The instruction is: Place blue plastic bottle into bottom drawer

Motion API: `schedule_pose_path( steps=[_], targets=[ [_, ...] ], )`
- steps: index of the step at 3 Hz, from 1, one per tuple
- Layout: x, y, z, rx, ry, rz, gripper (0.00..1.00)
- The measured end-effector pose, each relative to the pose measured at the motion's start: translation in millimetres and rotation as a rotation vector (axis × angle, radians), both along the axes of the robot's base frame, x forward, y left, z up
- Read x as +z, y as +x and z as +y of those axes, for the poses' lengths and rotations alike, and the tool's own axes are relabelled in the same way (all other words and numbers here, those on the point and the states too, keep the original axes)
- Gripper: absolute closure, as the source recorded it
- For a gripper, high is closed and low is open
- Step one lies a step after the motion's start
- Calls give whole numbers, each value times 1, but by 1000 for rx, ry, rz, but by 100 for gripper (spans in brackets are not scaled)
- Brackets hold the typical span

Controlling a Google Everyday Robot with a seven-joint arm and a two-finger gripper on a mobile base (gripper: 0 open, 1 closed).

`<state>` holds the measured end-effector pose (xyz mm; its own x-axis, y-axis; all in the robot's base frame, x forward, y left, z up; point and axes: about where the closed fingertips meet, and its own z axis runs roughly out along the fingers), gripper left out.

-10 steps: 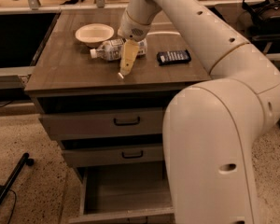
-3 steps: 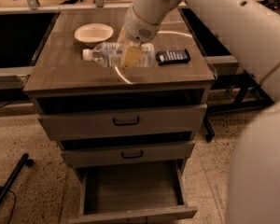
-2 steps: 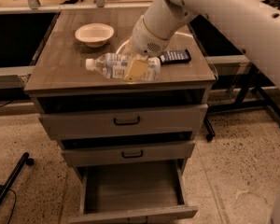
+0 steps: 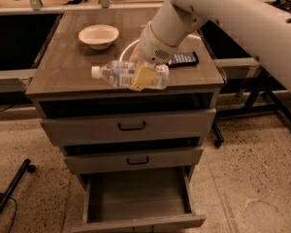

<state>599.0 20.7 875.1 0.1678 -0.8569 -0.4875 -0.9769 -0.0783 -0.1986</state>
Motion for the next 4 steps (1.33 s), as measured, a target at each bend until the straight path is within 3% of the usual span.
schedule_pose_path(
  steps=[2, 4],
  targets=[
    [-41, -49, -21, 3, -53, -13, 100],
    [-100, -78, -31, -22, -88, -24, 100]
  ],
)
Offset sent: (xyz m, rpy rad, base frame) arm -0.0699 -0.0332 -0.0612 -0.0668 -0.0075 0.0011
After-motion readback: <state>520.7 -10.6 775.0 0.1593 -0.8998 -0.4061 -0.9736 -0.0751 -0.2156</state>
